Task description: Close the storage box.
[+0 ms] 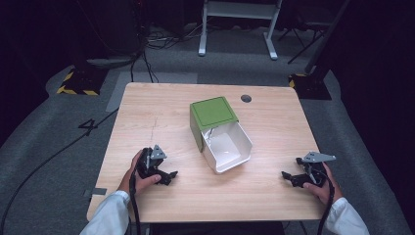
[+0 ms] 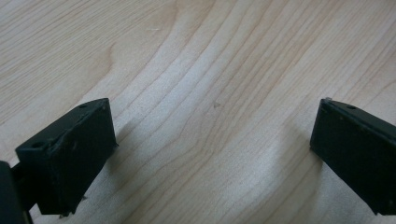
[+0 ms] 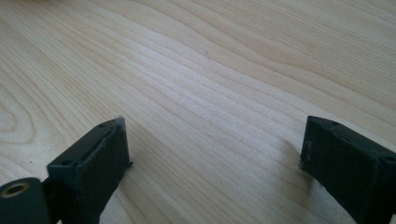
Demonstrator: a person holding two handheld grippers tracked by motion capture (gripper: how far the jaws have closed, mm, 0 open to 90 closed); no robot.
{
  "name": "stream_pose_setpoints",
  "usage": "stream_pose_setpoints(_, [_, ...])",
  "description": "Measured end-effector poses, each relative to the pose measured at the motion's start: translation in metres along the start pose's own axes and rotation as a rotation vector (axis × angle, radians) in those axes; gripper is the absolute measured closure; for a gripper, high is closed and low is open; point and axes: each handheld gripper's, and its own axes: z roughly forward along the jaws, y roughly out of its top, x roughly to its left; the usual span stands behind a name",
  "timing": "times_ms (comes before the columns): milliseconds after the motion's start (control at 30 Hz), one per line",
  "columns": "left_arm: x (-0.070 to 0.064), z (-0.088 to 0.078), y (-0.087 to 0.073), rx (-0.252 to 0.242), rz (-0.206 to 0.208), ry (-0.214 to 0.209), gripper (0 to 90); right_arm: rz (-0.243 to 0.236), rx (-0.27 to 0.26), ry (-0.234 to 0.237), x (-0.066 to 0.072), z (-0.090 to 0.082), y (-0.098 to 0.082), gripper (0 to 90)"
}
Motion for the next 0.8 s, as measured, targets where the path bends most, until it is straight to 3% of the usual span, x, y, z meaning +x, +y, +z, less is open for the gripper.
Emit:
stream_pose_setpoints(133, [-0.002,0.002,0.002,0.0,0.015,-0.013,0.3,-0.015,-0.009,0.014,0.002,0.0,0.003,17.8])
stream_pose_setpoints(533, [-0.005,0.001,0.001,-0.002,0.026,-0.022,0.4,-0.029,-0.016,0.058,0.008,-0.003,0.01,24.0])
stream_pose_setpoints(800, [-0.006,0.001,0.001,0.002,0.028,-0.022,0.4,-0.07,-0.069,0.113,0.024,-0.007,0.027,25.6])
